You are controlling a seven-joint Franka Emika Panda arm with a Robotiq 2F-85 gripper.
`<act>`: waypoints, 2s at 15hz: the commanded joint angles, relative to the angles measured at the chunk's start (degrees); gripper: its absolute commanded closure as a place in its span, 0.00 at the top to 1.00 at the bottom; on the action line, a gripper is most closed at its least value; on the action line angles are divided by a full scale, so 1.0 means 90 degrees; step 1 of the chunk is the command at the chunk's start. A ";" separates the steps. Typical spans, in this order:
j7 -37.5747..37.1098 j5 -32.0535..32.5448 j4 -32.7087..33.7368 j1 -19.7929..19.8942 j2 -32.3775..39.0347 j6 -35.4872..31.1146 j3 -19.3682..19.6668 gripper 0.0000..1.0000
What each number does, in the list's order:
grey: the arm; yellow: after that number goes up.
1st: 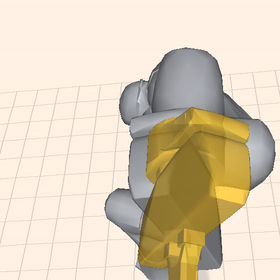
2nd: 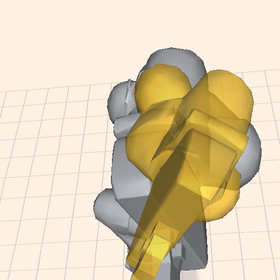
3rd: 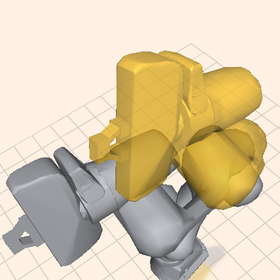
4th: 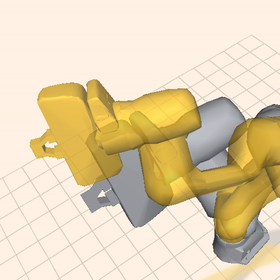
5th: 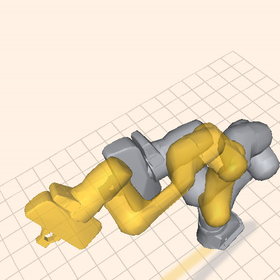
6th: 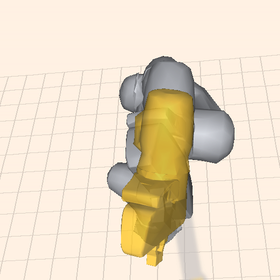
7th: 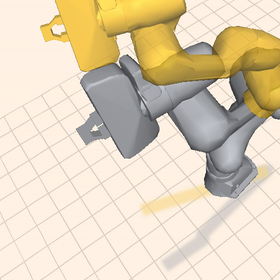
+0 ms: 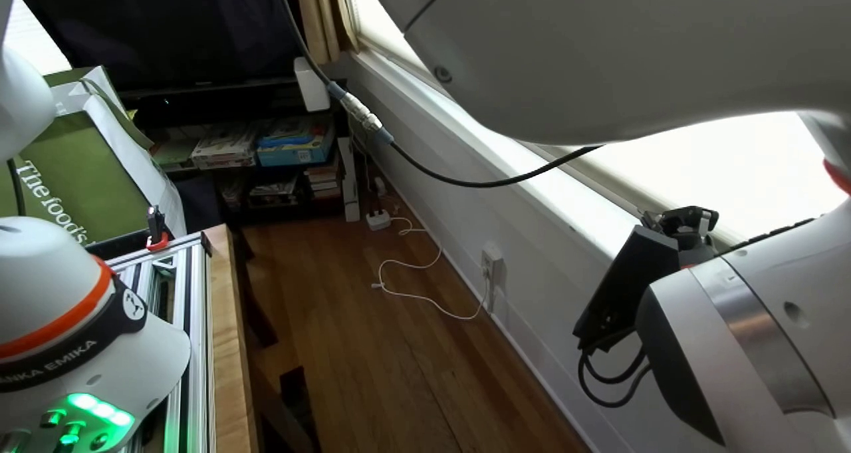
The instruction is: Push the blinds up
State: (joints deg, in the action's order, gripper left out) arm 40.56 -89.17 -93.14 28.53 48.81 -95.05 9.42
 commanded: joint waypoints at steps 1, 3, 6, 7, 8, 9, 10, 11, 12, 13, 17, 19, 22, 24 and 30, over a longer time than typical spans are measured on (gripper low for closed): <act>-0.0266 -0.0456 -0.0173 0.0162 -0.0319 0.0662 -0.0045 0.01; -0.0377 -0.0554 -0.0230 0.0200 -0.0390 0.0873 -0.0055 0.01; -0.0459 -0.0641 -0.0358 0.0225 -0.0561 0.1175 -0.0043 0.01; -0.0450 -0.0669 -0.0397 0.0231 -0.0622 0.1265 -0.0038 0.01; -0.0446 -0.0689 -0.0450 0.0233 -0.0705 0.1356 -0.0025 0.01; -0.0466 -0.0708 -0.0484 0.0235 -0.0771 0.1443 -0.0009 0.01; -0.0478 -0.0731 -0.0511 0.0237 -0.0836 0.1516 0.0004 0.01; -0.0516 -0.0756 -0.0549 0.0235 -0.0916 0.1571 0.0022 0.01; -0.0532 -0.0787 -0.0583 0.0231 -0.0988 0.1615 0.0038 0.01; -0.0551 -0.0807 -0.0625 0.0228 -0.1075 0.1669 0.0058 0.01; -0.0610 -0.0902 -0.0779 0.0198 -0.1422 0.1795 0.0115 0.01; -0.0641 -0.0944 -0.0819 0.0181 -0.1586 0.1854 0.0135 0.01; -0.0706 -0.1023 -0.0919 0.0148 -0.1853 0.1876 0.0158 0.01; -0.0760 -0.1073 -0.0952 0.0126 -0.2000 0.1880 0.0172 0.01; -0.0934 -0.1220 -0.1130 0.0047 -0.2494 0.1862 0.0204 0.01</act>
State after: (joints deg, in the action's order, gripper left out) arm 37.05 -94.67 -99.85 29.00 31.89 -83.39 11.14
